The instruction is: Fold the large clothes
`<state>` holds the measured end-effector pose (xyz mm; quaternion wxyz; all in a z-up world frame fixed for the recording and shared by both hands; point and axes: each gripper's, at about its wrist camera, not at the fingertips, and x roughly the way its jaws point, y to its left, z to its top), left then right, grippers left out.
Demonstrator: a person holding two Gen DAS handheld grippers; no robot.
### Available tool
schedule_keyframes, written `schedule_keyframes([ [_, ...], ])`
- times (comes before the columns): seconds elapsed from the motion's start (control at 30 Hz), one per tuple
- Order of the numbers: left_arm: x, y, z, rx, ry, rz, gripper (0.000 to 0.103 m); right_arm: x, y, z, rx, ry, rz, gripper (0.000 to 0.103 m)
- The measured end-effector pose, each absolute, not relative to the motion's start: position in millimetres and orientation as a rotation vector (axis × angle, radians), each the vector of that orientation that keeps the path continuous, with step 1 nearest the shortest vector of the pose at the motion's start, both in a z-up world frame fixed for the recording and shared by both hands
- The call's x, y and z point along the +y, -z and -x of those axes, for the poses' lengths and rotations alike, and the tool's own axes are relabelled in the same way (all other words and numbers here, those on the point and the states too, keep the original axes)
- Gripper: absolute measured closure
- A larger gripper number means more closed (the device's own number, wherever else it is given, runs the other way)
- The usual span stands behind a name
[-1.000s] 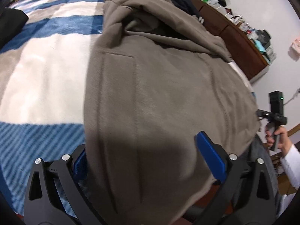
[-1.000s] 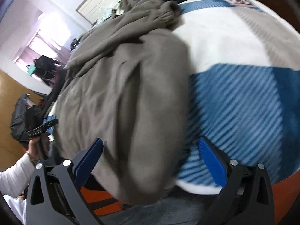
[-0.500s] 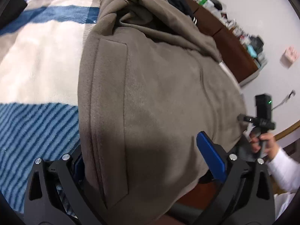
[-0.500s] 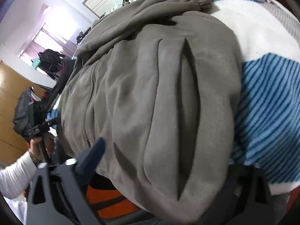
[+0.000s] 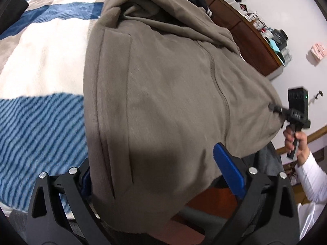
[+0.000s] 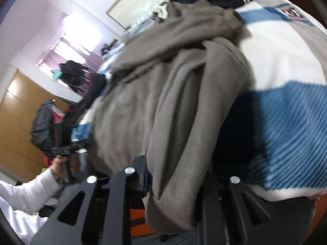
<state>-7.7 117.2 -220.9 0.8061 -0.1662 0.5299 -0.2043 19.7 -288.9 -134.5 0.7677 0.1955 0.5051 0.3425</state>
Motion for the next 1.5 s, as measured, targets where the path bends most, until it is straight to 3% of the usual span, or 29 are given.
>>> schedule_keyframes([
  [0.17, 117.0, 231.0, 7.2, 1.161, 0.440, 0.382, 0.007, -275.4, 114.3, -29.0, 1.075, -0.784, -0.449, 0.084],
  [0.3, 110.5, 235.4, 5.9, 1.169, 0.413, 0.345, 0.010, -273.8, 132.3, -34.4, 1.159, -0.765, -0.404, 0.083],
  [0.37, 108.0, 232.6, 8.2, 1.166, 0.404, 0.312, 0.031, -278.1, 143.1, -31.7, 1.190, -0.738, -0.388, 0.082],
  [0.4, 108.5, 231.5, 8.3, 1.167, 0.387, 0.296, 0.054, -278.3, 151.9, -30.6, 1.207, -0.719, -0.381, 0.082],
  [0.43, 112.0, 230.0, 8.3, 1.166, 0.373, 0.298, 0.063, -280.4, 155.8, -28.7, 1.209, -0.703, -0.374, 0.080],
  [0.5, 116.2, 227.1, 9.5, 1.163, 0.396, 0.328, 0.068, -284.6, 167.1, -25.5, 1.219, -0.664, -0.372, 0.076],
  [0.6, 114.7, 219.9, 11.5, 1.158, 0.423, 0.305, 0.075, -285.5, 181.1, -22.8, 1.253, -0.617, -0.359, 0.053],
  [0.63, 113.2, 217.1, 11.3, 1.155, 0.432, 0.301, 0.076, -285.8, 185.7, -23.3, 1.261, -0.612, -0.353, 0.045],
  [0.73, 108.9, 215.0, 8.1, 1.160, 0.451, 0.306, 0.072, -285.8, 194.3, -26.9, 1.270, -0.619, -0.368, 0.045],
  [0.77, 108.1, 215.9, 7.0, 1.163, 0.450, 0.309, 0.067, -285.4, 197.6, -29.2, 1.280, -0.619, -0.380, 0.045],
  [0.83, 105.6, 219.6, 7.4, 1.169, 0.473, 0.331, 0.041, -284.0, 202.0, -31.6, 1.290, -0.627, -0.387, 0.045],
  [0.87, 101.6, 220.6, 8.0, 1.163, 0.479, 0.322, 0.039, -281.5, 201.5, -31.9, 1.289, -0.626, -0.375, 0.046],
  [0.93, 92.4, 223.3, 6.9, 1.168, 0.465, 0.277, 0.039, -274.8, 202.0, -32.3, 1.284, -0.618, -0.344, 0.072],
  [0.97, 90.7, 223.1, 7.7, 1.171, 0.457, 0.267, 0.040, -274.0, 200.1, -31.4, 1.281, -0.613, -0.341, 0.073],
  [1.0, 90.6, 222.4, 7.5, 1.171, 0.444, 0.263, 0.050, -275.0, 198.9, -30.3, 1.276, -0.614, -0.349, 0.077],
  [1.03, 91.9, 220.4, 8.3, 1.166, 0.433, 0.262, 0.069, -274.6, 196.0, -28.7, 1.269, -0.620, -0.358, 0.082],
  [1.07, 94.0, 219.6, 8.0, 1.164, 0.429, 0.267, 0.075, -277.1, 192.6, -27.3, 1.259, -0.620, -0.375, 0.084],
  [1.23, 105.3, 207.5, 13.5, 1.127, 0.474, 0.323, 0.086, -283.1, 171.2, -19.1, 1.204, -0.683, -0.432, 0.089],
  [1.5, 99.2, 161.2, 23.8, 1.046, 0.480, 0.287, 0.090, -277.5, 126.4, -12.0, 1.134, -0.747, -0.390, 0.091],
])
